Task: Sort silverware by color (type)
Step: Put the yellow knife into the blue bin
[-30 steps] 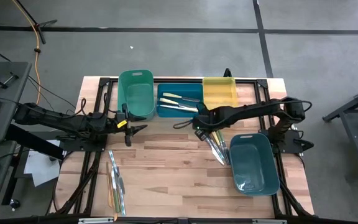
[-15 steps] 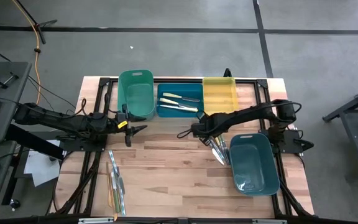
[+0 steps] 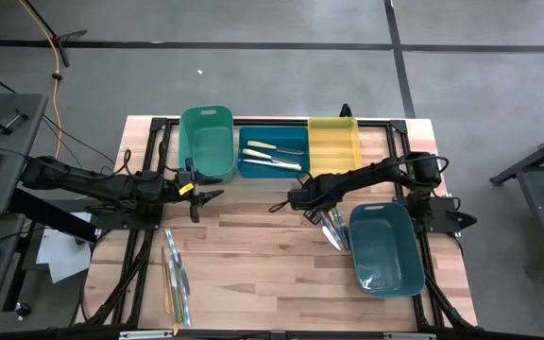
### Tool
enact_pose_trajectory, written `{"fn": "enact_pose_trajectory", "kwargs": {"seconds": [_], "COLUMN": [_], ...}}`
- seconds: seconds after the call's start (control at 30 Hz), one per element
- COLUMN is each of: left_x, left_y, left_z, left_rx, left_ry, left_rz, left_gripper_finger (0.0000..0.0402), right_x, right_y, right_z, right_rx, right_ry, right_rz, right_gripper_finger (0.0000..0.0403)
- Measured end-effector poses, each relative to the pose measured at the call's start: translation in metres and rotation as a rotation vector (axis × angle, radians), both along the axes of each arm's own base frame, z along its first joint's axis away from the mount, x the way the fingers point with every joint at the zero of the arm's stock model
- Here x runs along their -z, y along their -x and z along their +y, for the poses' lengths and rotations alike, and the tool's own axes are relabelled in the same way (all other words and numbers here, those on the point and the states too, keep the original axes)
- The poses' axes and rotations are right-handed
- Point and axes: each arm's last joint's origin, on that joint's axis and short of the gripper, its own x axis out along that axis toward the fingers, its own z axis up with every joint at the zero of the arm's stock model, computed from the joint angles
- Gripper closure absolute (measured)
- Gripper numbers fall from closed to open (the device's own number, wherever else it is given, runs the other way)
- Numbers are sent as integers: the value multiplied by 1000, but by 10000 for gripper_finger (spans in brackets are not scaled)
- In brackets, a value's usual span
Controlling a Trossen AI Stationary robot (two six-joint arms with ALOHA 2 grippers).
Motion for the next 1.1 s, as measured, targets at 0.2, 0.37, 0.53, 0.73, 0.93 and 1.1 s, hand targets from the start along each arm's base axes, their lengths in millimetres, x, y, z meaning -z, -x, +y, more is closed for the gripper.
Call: {"fn": "enact_pose_trajectory", "kwargs": {"seconds": [0.2, 0.37, 0.53, 0.73, 0.93, 1.1], "left_x": [0, 0, 0, 0, 0, 0], "left_y": [0, 0, 0, 0, 0, 0], "left_z": [0, 0, 0, 0, 0, 0], "left_rx": [0, 0, 0, 0, 0, 0], "left_ry": [0, 1, 1, 1, 1, 0], "left_rz": [0, -1, 0, -1, 0, 0], "left_gripper_finger": [257, 257, 257, 257, 257, 257], "right_x": [1, 1, 1, 2, 1, -8], "right_y": [-4, -7, -12, -14, -14, -16], "right_z": [3, 3, 7, 17, 19, 19], "right_rx": [1, -1, -27, -59, -81, -112], "right_ry": [-33, -40, -48, -72, -17, -6], "right_rz": [-41, -75, -117, -141, -139, -116], "right_gripper_finger": [402, 402, 403, 403, 403, 403]}}
